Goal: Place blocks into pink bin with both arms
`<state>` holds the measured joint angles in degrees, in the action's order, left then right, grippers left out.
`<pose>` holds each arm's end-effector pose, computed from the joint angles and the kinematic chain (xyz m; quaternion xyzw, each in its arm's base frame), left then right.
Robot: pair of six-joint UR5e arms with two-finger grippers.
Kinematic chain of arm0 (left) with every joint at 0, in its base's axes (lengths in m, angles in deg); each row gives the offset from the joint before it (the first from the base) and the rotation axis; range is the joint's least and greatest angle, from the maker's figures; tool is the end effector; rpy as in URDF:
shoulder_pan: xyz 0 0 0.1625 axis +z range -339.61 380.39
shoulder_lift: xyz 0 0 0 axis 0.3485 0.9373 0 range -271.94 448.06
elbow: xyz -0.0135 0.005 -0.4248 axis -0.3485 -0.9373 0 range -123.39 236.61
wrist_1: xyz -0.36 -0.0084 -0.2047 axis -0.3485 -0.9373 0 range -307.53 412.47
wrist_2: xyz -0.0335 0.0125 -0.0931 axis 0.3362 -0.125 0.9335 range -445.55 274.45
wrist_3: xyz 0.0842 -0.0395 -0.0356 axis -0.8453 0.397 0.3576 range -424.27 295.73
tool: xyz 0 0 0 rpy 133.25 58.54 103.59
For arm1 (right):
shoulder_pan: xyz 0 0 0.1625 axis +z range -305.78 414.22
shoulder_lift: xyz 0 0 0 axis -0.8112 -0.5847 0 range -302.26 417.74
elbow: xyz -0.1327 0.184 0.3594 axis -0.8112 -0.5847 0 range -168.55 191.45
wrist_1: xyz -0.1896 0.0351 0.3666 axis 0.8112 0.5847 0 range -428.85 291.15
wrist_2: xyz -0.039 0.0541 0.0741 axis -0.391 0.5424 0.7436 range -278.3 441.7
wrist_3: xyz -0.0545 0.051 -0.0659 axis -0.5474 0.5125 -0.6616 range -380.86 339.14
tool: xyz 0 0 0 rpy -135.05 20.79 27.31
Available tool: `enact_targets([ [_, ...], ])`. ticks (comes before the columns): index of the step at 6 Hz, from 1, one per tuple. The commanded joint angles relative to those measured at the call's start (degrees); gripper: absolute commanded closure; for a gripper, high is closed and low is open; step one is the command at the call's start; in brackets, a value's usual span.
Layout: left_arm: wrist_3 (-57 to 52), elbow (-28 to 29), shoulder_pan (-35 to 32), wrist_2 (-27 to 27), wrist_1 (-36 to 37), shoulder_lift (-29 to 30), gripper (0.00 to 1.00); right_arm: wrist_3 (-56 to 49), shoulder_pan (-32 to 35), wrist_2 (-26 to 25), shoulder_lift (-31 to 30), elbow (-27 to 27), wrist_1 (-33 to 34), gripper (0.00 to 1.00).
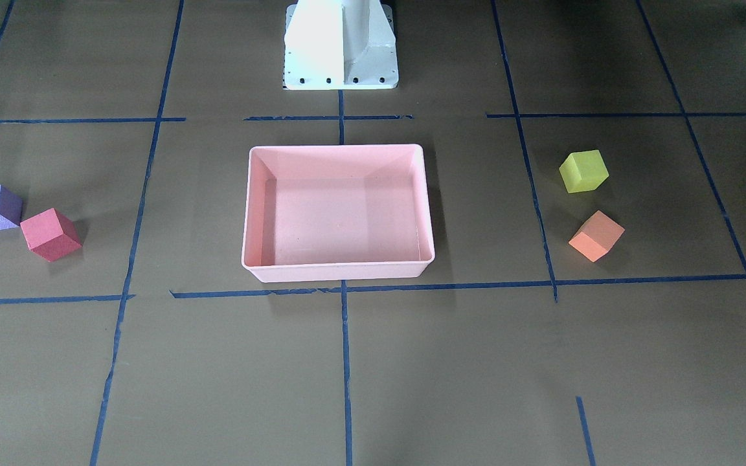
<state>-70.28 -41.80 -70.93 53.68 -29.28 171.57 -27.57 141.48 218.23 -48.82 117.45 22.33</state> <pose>-0.0679 -0.4344 0.6474 -0.0235 0.4183 0.0141 0.9079 0.0434 -0.3711 0.6451 -0.0002 -0.3952 -0.0697 0.9160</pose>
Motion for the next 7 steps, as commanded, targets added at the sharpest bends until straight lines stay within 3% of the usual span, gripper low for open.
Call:
enact_targets([
  [1,0.12,-0.29,-0.09,-1.14,-0.16,-0.18,0.0,-0.05,0.97,-4.47,-0.15,0.43,-2.82,0.0],
  [5,0.3,-2.75,0.0,-1.25,-0.78,-1.68,0.0,0.83,0.8,-4.08,-0.06,0.0,-3.11,0.0],
  [7,0.47,-3.37,-0.09,5.83,-0.95,-3.94,0.0,0.74,0.8,0.8,-0.06,-0.35,-3.63,0.0],
])
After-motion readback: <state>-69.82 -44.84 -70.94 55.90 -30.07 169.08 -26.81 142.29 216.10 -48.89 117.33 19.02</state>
